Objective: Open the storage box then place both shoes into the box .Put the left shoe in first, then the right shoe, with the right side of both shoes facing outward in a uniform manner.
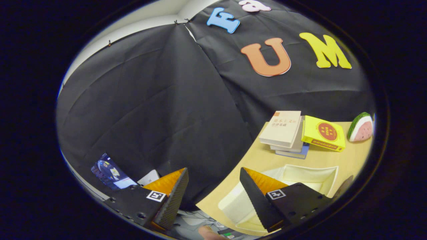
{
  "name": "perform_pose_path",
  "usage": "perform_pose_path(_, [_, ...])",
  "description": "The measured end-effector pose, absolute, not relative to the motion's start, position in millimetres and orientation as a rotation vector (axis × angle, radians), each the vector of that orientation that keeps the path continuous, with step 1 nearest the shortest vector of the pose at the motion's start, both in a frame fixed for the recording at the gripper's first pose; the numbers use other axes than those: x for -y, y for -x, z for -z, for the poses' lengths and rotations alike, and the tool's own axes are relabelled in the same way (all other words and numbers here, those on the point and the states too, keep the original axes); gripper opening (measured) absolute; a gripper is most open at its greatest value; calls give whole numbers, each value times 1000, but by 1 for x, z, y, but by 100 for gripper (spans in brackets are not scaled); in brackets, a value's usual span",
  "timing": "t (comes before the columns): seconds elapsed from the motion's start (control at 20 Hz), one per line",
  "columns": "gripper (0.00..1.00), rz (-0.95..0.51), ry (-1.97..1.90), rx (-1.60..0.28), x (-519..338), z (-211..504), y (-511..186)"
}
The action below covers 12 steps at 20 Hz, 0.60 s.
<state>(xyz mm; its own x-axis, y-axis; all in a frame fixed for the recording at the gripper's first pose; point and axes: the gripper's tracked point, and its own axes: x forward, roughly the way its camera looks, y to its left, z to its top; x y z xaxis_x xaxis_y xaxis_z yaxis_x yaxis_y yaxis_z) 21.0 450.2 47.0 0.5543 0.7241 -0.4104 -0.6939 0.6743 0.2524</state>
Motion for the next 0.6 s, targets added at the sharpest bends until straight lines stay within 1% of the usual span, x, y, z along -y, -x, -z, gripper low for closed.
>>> perform_pose_path(0.2, [94,-719,15,-490,-376,-24,-56])
perform_pose_path(0.45, [94,-513,67,-477,-259,5,-109])
perform_pose_path(0.6, [91,-383,112,-490,-186,24,-128])
